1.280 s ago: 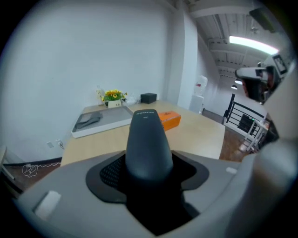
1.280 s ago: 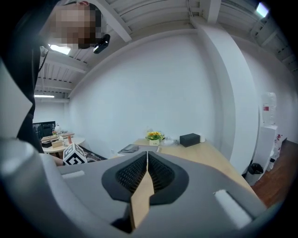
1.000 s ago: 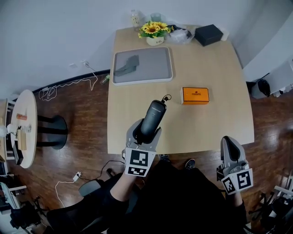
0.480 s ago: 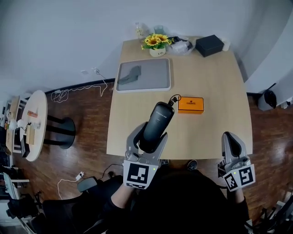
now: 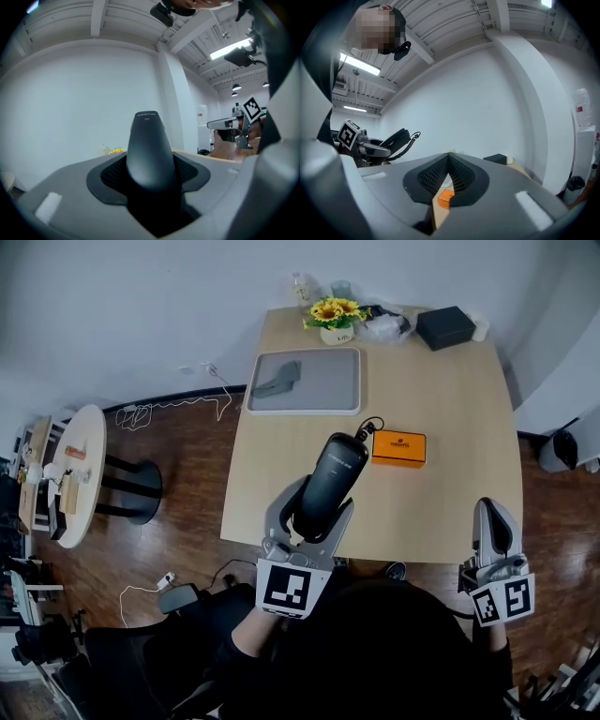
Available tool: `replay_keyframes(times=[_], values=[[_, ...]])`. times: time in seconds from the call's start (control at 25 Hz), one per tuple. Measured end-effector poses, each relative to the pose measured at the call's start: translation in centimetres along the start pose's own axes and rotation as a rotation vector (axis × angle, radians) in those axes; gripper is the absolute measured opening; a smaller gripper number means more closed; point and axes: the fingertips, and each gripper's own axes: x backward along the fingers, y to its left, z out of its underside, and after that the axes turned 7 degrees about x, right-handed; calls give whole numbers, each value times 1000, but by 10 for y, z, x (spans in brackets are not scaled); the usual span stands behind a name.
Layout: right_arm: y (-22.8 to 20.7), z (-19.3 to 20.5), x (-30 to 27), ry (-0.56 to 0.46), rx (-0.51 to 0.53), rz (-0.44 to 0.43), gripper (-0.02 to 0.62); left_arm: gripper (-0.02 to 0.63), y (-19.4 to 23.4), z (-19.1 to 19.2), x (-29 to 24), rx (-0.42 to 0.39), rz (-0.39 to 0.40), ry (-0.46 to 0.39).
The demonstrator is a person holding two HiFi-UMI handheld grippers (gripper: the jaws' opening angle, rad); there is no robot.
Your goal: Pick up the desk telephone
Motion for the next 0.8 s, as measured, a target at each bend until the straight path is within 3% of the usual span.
replay_keyframes(times=[0.8], values=[[16, 6, -8, 26, 16, -13, 2, 264, 12, 11, 0, 5, 11, 6]])
